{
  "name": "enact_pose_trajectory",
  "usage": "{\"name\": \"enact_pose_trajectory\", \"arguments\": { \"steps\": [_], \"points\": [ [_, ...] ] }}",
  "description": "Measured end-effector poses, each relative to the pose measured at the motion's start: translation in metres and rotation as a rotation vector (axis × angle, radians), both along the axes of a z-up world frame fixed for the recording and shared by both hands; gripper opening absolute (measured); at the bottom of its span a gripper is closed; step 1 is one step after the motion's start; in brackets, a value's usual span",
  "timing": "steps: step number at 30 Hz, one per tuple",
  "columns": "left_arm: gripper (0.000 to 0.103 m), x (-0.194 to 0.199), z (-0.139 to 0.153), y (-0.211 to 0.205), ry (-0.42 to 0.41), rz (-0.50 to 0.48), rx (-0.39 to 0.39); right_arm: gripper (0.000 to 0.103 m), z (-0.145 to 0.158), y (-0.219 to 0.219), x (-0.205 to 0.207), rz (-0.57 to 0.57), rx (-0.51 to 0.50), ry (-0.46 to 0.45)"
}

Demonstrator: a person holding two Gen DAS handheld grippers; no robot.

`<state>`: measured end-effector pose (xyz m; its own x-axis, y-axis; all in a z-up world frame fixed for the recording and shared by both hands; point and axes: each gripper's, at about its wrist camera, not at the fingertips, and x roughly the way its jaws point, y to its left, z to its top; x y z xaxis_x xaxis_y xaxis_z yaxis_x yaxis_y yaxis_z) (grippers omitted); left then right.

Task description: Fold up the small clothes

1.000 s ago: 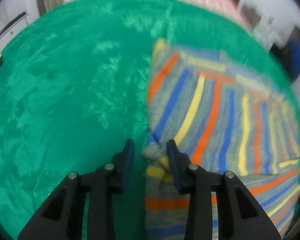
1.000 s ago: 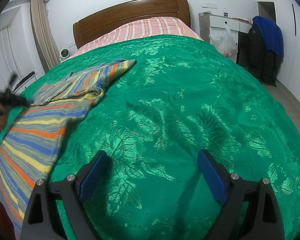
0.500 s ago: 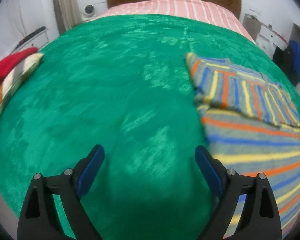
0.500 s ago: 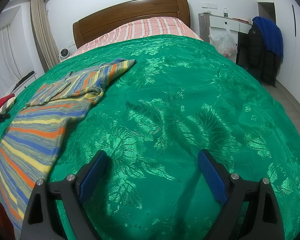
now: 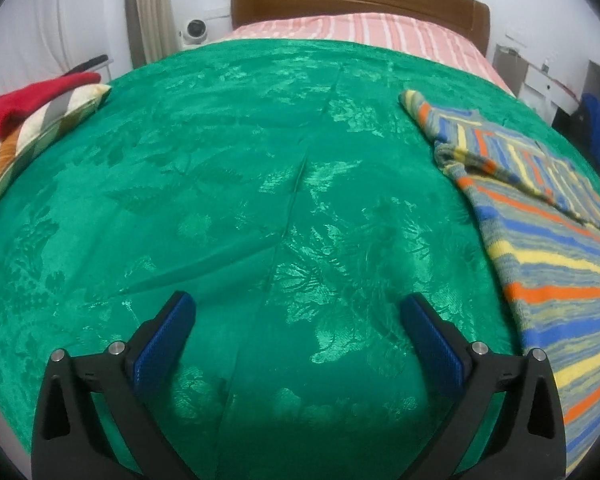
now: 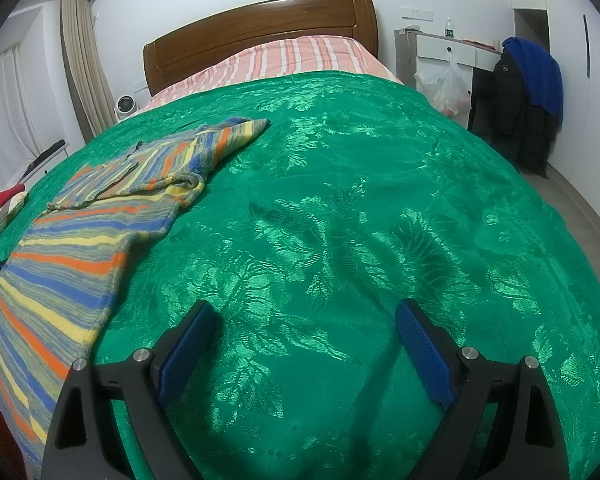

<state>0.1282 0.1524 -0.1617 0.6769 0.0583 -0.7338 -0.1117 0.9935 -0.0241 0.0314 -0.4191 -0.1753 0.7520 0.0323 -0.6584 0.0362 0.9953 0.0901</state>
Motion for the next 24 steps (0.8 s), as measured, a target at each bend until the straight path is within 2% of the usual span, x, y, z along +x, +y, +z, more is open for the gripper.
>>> {"name": "enact_pose_trajectory", "arguments": {
  "steps": [24],
  "points": [
    [0.103,-0.0050,-0.0029,-0.0044,-0.014,0.004,0.016,0.091,-0.0004,0.0000,-0.0001,0.000,0.001,0.000]
  ]
}}
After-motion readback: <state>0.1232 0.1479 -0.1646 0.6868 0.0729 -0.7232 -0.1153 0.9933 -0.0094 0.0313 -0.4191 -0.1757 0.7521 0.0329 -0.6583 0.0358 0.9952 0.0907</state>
